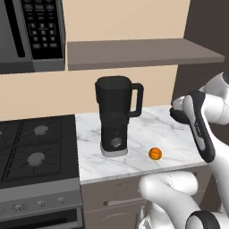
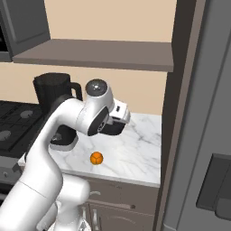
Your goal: Open the blender lid, put the orange in the blender, close the lid, and start the blender.
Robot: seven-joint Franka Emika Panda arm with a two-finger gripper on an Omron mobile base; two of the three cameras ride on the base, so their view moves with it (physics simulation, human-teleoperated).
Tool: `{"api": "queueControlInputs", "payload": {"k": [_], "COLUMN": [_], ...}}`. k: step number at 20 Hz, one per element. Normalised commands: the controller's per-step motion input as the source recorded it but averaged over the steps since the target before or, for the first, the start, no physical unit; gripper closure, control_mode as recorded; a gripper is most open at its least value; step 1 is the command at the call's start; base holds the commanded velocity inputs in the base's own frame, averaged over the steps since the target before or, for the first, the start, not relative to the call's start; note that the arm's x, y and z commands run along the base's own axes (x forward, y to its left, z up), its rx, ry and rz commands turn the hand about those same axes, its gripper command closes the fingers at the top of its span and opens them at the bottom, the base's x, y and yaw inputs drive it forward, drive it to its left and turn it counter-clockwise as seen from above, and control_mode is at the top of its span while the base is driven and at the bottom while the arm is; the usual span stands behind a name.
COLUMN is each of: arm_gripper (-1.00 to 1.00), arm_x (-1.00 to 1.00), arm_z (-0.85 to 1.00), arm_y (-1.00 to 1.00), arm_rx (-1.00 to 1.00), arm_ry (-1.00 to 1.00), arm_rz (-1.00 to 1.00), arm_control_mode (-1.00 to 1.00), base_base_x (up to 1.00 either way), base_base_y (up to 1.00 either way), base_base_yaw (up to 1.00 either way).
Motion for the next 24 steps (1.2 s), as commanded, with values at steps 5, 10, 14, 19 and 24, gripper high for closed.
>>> {"api": "queueControlInputs", "payload": {"k": [5,10,14,19,24], "arm_gripper": [1.00,1.00,1.00,1.00,1.00], "arm_x": [0.06,0.35,0.49,0.54,0.35], "arm_z": [-0.79,-0.50,-0.48,-0.57,-0.31], "arm_y": [-0.47,-0.31,-0.25,-0.14,-0.14], "arm_rx": [-0.01,-0.01,0.00,0.00,0.00], "arm_ry": [0.07,0.11,0.14,0.11,0.01], "arm_rz": [0.00,0.00,0.00,0.00,0.00], "arm_control_mode": [-1.00,-1.00,-1.00,-1.00,-1.00], "base_base_x": [0.00,0.00,0.00,0.00,0.00], "base_base_y": [0.00,0.00,0.00,0.00,0.00], "base_base_yaw": [0.00,0.00,0.00,0.00,0.00]}}
